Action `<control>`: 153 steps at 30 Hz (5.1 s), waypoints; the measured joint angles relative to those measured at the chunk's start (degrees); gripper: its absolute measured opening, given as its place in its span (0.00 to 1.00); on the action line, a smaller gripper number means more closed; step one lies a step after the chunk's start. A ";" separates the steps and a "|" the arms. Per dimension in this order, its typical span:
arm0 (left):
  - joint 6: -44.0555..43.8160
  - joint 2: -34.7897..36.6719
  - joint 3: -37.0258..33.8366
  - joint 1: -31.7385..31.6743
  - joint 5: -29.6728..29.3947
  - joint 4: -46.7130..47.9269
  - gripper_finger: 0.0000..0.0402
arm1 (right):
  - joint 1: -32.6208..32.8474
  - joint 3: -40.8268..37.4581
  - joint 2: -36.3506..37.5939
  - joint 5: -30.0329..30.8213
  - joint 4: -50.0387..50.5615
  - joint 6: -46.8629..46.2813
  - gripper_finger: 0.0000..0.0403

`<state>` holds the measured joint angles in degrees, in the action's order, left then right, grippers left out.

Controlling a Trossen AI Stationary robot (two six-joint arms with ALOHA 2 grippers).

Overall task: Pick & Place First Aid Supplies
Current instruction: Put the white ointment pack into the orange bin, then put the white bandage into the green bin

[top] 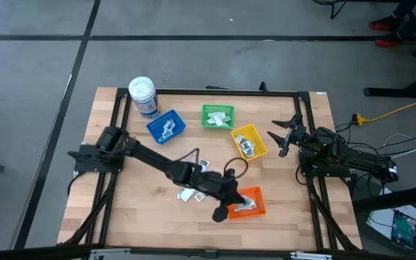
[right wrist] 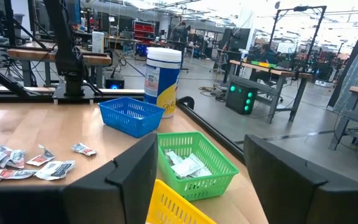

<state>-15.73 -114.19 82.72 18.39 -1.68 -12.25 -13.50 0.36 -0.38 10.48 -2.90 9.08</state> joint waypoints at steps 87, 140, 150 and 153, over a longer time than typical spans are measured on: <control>17.50 8.02 -22.83 12.08 -13.42 33.06 0.29 | 0.00 0.00 0.00 0.00 0.01 0.00 0.59; -7.29 15.98 -3.15 3.86 2.94 33.73 0.00 | 0.02 0.00 0.00 -0.02 0.02 0.00 0.59; -6.28 22.43 -3.15 -5.62 3.16 33.18 0.00 | 0.02 0.00 0.01 0.00 0.02 0.00 0.59; -5.10 23.09 -3.15 -9.54 3.28 32.98 0.00 | 0.01 0.00 0.01 0.00 0.02 0.00 0.59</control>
<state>-20.83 -91.09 79.57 8.85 1.60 20.73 -13.49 0.36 -0.37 10.48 -2.87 9.08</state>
